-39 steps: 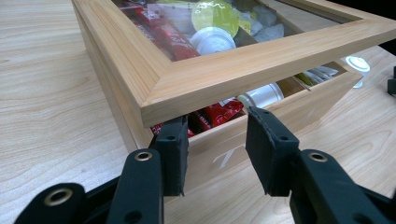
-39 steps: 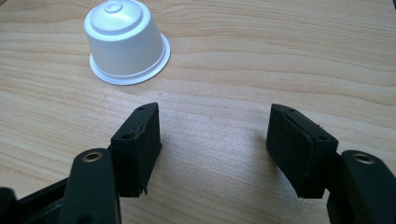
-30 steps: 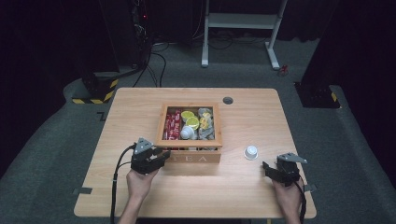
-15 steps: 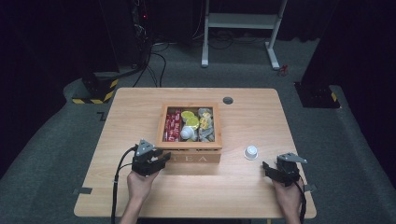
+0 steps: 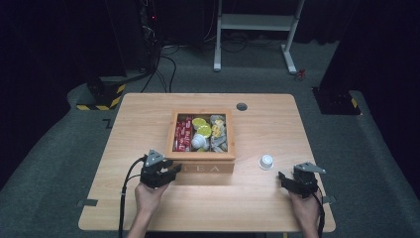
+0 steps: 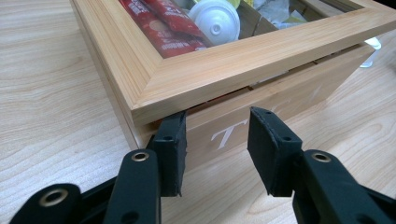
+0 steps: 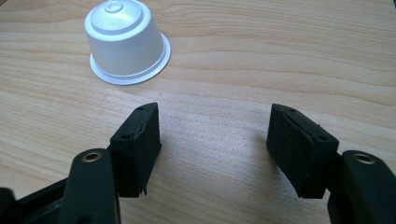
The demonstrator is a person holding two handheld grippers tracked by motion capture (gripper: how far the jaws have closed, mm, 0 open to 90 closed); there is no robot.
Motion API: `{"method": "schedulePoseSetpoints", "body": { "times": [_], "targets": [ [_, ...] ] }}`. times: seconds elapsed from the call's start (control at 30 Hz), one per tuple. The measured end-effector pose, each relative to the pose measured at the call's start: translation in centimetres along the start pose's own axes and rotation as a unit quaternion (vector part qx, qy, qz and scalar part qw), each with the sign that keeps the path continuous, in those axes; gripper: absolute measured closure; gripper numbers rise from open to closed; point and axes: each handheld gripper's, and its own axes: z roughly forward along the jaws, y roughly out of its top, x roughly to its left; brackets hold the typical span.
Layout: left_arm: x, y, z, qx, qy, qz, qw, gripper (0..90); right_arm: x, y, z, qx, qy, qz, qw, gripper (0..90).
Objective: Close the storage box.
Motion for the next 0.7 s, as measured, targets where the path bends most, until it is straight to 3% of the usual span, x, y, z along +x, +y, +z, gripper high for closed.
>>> {"method": "schedulePoseSetpoints", "body": {
  "times": [0.33,0.7],
  "targets": [
    [0.0,-0.5,0.0,0.008,-0.002,0.002,1.0,56.1,0.0,0.0,0.0,0.0,0.0,0.0,1.0,34.8],
    [0.0,-1.1,-0.6,-0.004,-0.002,-0.003,1.0,49.9,0.0,0.0,0.0,0.0,0.0,-0.001,1.0,34.7]
  ]
}}
